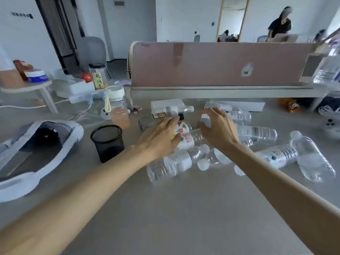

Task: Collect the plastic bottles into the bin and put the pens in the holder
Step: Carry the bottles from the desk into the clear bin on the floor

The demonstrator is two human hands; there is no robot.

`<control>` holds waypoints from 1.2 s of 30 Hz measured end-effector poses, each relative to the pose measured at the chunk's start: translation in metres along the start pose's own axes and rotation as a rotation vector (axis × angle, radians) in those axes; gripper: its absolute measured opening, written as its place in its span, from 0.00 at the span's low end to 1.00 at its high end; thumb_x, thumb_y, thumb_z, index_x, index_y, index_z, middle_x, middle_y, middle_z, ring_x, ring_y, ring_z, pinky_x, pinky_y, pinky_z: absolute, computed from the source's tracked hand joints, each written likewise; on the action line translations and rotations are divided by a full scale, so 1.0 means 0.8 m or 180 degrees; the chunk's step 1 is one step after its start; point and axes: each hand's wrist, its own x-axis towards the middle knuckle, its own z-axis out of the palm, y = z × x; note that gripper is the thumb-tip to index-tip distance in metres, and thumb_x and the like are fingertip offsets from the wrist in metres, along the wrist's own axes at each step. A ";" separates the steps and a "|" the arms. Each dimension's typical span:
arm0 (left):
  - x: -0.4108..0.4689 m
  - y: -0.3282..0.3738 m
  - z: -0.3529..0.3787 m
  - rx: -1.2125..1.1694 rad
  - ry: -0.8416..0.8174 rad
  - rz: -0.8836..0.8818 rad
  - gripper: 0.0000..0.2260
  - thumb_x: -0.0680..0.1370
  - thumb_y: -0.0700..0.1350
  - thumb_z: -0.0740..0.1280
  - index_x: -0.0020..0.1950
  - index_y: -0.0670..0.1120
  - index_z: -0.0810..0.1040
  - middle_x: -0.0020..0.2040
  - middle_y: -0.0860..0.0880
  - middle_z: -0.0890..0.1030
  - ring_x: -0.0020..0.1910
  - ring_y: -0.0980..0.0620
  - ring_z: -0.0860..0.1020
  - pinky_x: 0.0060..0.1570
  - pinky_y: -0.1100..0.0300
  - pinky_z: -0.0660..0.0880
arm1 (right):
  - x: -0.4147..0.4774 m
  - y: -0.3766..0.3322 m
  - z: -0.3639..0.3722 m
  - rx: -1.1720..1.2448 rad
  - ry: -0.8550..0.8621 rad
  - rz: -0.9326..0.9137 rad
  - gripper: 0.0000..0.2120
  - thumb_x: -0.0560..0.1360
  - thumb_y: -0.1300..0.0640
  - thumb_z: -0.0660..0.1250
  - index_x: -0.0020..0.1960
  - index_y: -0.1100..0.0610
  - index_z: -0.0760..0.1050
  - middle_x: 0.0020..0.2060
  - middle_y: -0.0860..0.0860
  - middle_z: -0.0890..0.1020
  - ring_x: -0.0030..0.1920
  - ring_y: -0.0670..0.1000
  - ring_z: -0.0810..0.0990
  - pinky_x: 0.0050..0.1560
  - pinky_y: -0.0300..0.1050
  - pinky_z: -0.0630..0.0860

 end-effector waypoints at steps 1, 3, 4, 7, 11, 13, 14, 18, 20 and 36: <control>-0.008 0.000 0.012 0.0103 -0.0005 0.0054 0.27 0.80 0.54 0.56 0.77 0.47 0.57 0.76 0.48 0.63 0.74 0.45 0.63 0.65 0.43 0.70 | -0.014 0.006 -0.002 0.0012 0.0051 0.0085 0.17 0.75 0.59 0.65 0.63 0.56 0.78 0.60 0.56 0.80 0.58 0.58 0.78 0.50 0.50 0.78; -0.022 0.002 0.026 0.0370 -0.0029 0.0099 0.27 0.79 0.54 0.56 0.76 0.47 0.59 0.76 0.47 0.64 0.74 0.45 0.63 0.68 0.42 0.67 | -0.039 0.017 -0.009 0.0089 0.0288 0.0193 0.18 0.75 0.58 0.65 0.65 0.55 0.77 0.63 0.56 0.79 0.58 0.59 0.79 0.49 0.50 0.78; -0.031 0.009 0.028 0.0477 -0.0071 0.0047 0.28 0.78 0.56 0.56 0.76 0.46 0.60 0.76 0.47 0.64 0.74 0.45 0.63 0.69 0.41 0.65 | -0.055 0.019 -0.021 0.0068 0.0409 0.0216 0.19 0.75 0.58 0.64 0.65 0.55 0.77 0.63 0.55 0.79 0.57 0.59 0.79 0.47 0.48 0.77; -0.057 0.035 0.033 0.0727 -0.0537 -0.0202 0.33 0.75 0.61 0.58 0.75 0.46 0.59 0.74 0.45 0.66 0.72 0.45 0.65 0.67 0.41 0.66 | -0.095 0.015 -0.048 0.0144 0.0500 0.0317 0.19 0.74 0.58 0.65 0.65 0.52 0.77 0.64 0.54 0.79 0.56 0.58 0.81 0.44 0.43 0.71; -0.079 0.050 0.037 0.0970 -0.0645 -0.0448 0.32 0.71 0.63 0.67 0.68 0.46 0.66 0.63 0.44 0.77 0.58 0.44 0.77 0.53 0.50 0.75 | -0.128 0.002 -0.076 -0.0016 0.0251 0.0252 0.21 0.74 0.61 0.65 0.66 0.52 0.76 0.63 0.56 0.79 0.57 0.60 0.80 0.48 0.47 0.76; -0.089 0.057 0.037 0.0898 -0.0600 -0.0509 0.32 0.69 0.61 0.69 0.67 0.46 0.67 0.59 0.44 0.78 0.54 0.43 0.79 0.51 0.51 0.76 | -0.141 -0.004 -0.080 -0.0268 0.0026 0.0092 0.21 0.74 0.62 0.65 0.66 0.56 0.76 0.64 0.56 0.79 0.59 0.60 0.79 0.56 0.52 0.76; -0.094 0.057 0.034 0.0865 -0.0590 -0.0537 0.32 0.69 0.60 0.70 0.67 0.46 0.66 0.59 0.44 0.78 0.54 0.43 0.79 0.50 0.52 0.76 | -0.145 -0.005 -0.079 -0.0362 -0.0089 0.0027 0.20 0.74 0.62 0.65 0.65 0.58 0.76 0.65 0.56 0.78 0.59 0.59 0.79 0.58 0.52 0.76; -0.116 0.044 0.010 -0.0149 -0.0356 -0.0843 0.34 0.69 0.56 0.69 0.72 0.48 0.63 0.65 0.47 0.76 0.55 0.44 0.79 0.51 0.53 0.77 | -0.138 -0.006 -0.074 -0.0584 -0.0356 0.0023 0.22 0.72 0.63 0.67 0.66 0.58 0.75 0.67 0.55 0.76 0.62 0.59 0.77 0.63 0.53 0.72; -0.134 0.042 0.000 -0.1266 0.0061 -0.1056 0.31 0.71 0.52 0.71 0.71 0.47 0.65 0.60 0.51 0.78 0.49 0.49 0.80 0.43 0.60 0.77 | -0.129 -0.002 -0.065 -0.1204 -0.0870 -0.0030 0.28 0.72 0.59 0.68 0.71 0.57 0.68 0.71 0.55 0.71 0.69 0.58 0.70 0.69 0.56 0.66; -0.166 0.018 -0.004 -0.2895 0.0975 -0.1372 0.11 0.71 0.57 0.71 0.51 0.59 0.75 0.40 0.59 0.82 0.36 0.62 0.81 0.37 0.64 0.77 | -0.086 0.018 -0.030 -0.2384 -0.1144 -0.0707 0.38 0.71 0.45 0.73 0.75 0.53 0.62 0.71 0.50 0.70 0.70 0.51 0.71 0.73 0.61 0.58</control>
